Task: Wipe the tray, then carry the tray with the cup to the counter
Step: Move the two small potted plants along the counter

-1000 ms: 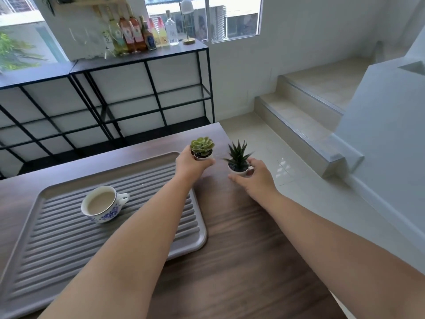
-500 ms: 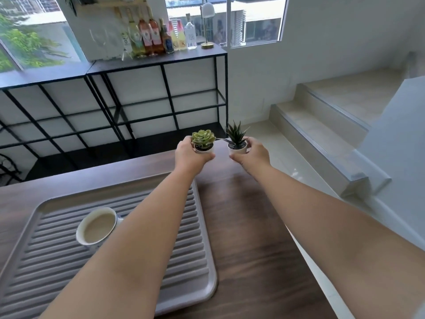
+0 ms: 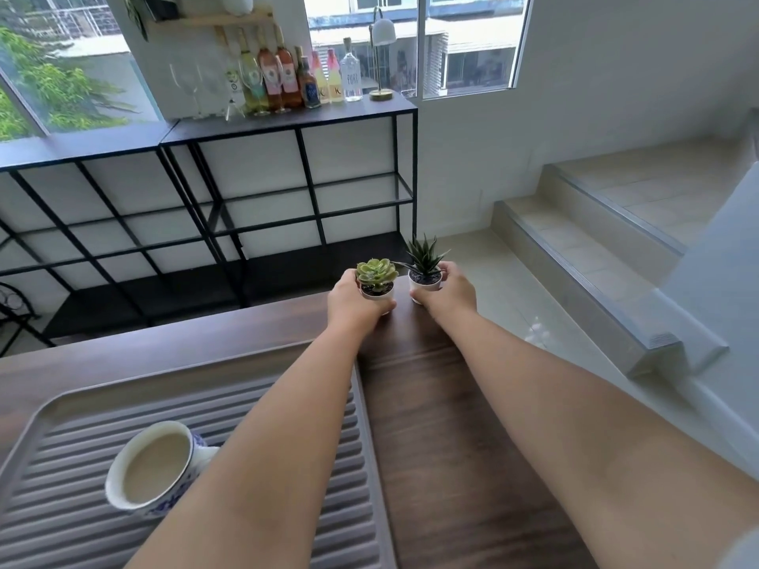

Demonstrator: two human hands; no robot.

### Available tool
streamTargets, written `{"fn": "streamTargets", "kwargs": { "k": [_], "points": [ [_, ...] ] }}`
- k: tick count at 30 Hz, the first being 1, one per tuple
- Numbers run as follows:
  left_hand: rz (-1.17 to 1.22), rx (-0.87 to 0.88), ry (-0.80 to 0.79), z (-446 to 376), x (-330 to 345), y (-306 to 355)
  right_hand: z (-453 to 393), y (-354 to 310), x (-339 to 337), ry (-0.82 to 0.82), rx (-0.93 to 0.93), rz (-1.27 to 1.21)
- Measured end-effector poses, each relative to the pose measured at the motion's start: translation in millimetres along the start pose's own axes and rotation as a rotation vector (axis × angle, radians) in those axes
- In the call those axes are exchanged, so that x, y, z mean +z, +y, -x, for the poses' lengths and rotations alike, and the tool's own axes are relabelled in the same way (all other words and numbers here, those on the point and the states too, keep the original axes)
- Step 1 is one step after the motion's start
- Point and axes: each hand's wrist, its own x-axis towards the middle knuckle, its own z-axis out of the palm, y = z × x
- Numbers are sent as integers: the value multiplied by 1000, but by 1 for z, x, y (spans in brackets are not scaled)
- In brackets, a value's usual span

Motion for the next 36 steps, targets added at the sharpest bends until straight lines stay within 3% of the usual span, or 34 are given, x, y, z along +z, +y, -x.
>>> {"fn": "streamTargets", "kwargs": {
  "k": [12,36],
  "points": [
    [46,8,-37,-13,10,-5,-15,5,12,-12,-24,19],
    [-62,13,-19,-12,6,-5,7,-5,15,130,40,27]
  ]
}}
